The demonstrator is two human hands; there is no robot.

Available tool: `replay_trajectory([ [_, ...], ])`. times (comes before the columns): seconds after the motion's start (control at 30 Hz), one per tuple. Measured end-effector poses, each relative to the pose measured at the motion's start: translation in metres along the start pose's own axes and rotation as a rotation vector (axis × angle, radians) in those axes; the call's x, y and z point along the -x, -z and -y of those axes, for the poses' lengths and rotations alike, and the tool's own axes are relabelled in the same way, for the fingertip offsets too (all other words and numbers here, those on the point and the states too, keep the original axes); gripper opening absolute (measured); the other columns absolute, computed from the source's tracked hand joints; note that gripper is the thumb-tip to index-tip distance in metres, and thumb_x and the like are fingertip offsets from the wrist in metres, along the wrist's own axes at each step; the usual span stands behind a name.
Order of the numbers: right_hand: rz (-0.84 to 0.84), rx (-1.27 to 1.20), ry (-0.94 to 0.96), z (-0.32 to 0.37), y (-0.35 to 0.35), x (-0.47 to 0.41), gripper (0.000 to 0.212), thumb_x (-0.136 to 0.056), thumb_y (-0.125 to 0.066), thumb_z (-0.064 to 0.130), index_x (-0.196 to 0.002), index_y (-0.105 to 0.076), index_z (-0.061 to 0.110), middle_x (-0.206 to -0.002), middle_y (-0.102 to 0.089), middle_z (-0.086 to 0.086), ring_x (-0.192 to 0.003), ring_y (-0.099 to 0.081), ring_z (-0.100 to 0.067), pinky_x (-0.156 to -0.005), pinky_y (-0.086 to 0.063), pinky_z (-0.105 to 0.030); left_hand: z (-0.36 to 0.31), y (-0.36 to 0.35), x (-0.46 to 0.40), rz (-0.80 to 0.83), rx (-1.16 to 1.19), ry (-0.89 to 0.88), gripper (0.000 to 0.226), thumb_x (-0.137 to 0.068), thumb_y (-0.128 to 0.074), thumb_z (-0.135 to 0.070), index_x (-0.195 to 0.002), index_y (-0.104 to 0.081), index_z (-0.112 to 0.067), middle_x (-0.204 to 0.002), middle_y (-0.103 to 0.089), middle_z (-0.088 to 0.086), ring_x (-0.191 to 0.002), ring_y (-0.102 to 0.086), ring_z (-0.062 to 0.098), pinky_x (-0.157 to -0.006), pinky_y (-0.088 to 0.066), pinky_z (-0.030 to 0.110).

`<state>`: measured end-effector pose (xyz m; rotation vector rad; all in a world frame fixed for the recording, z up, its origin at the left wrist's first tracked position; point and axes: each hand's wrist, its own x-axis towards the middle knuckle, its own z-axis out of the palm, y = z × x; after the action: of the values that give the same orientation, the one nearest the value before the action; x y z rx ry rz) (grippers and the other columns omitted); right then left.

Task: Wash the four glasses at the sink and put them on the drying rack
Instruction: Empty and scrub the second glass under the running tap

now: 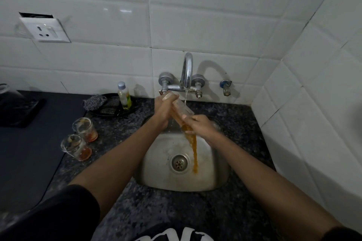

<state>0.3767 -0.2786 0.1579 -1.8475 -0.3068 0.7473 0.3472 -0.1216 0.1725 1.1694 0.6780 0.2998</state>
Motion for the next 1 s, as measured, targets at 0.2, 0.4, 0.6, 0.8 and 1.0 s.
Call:
replay_trajectory([
  [0.2, -0.136, 0.277, 0.096, -0.009, 0.009, -0.001, 0.050, -0.090, -0.069, 0.061, -0.088, -0.077, 0.012, -0.082, -0.077, -0.002, -0.078, -0.075, -0.016, -0.079, -0.064, -0.041, -0.005, -0.004, 0.006, 0.023, -0.138, -0.192, 0.048, -0.088, -0.078, -0.017, -0.126, -0.049, -0.012, -0.108, -0.057, -0.001, -0.097, -0.064, 0.016, -0.080, -0.060, 0.030],
  [0.4, -0.420, 0.638, 0.532, -0.011, 0.012, 0.015, 0.037, -0.096, -0.068, 0.052, -0.108, -0.068, 0.018, -0.109, -0.062, 0.003, -0.095, -0.059, -0.010, -0.077, -0.050, -0.024, -0.017, -0.006, 0.005, -0.006, -0.148, -0.229, 0.058, -0.088, -0.079, -0.027, -0.130, -0.042, -0.015, -0.110, -0.059, -0.003, -0.097, -0.066, 0.012, -0.083, -0.060, 0.033],
  [0.6, -0.341, 0.793, 0.806, -0.017, 0.013, 0.018, 0.052, -0.107, -0.057, 0.036, -0.150, -0.048, 0.008, -0.159, -0.042, -0.008, -0.145, -0.044, -0.017, -0.113, -0.041, -0.024, -0.019, 0.003, -0.002, -0.086, -0.062, -0.095, 0.060, -0.093, -0.071, -0.041, -0.136, -0.037, -0.017, -0.105, -0.055, -0.002, -0.094, -0.065, 0.018, -0.074, -0.060, 0.036],
  [0.8, -0.367, 0.604, 0.864, 0.002, 0.002, 0.011, 0.034, -0.105, -0.059, 0.017, -0.134, -0.053, 0.002, -0.129, -0.062, -0.015, -0.110, -0.067, -0.027, -0.088, -0.060, -0.042, -0.004, -0.001, 0.008, -0.091, 0.017, 0.018, 0.045, -0.092, -0.072, -0.040, -0.120, -0.048, -0.014, -0.104, -0.062, 0.003, -0.090, -0.069, 0.018, -0.067, -0.060, 0.033],
  [1.0, -0.301, 0.854, 0.833, 0.024, 0.003, -0.009, 0.040, -0.093, -0.065, 0.018, -0.131, -0.067, 0.004, -0.122, -0.071, -0.016, -0.107, -0.070, -0.028, -0.092, -0.060, -0.038, 0.009, -0.003, 0.002, -0.010, 0.132, 0.189, 0.052, -0.080, -0.076, -0.038, -0.116, -0.070, -0.002, -0.107, -0.076, 0.022, -0.091, -0.076, 0.035, -0.076, -0.063, 0.048],
])
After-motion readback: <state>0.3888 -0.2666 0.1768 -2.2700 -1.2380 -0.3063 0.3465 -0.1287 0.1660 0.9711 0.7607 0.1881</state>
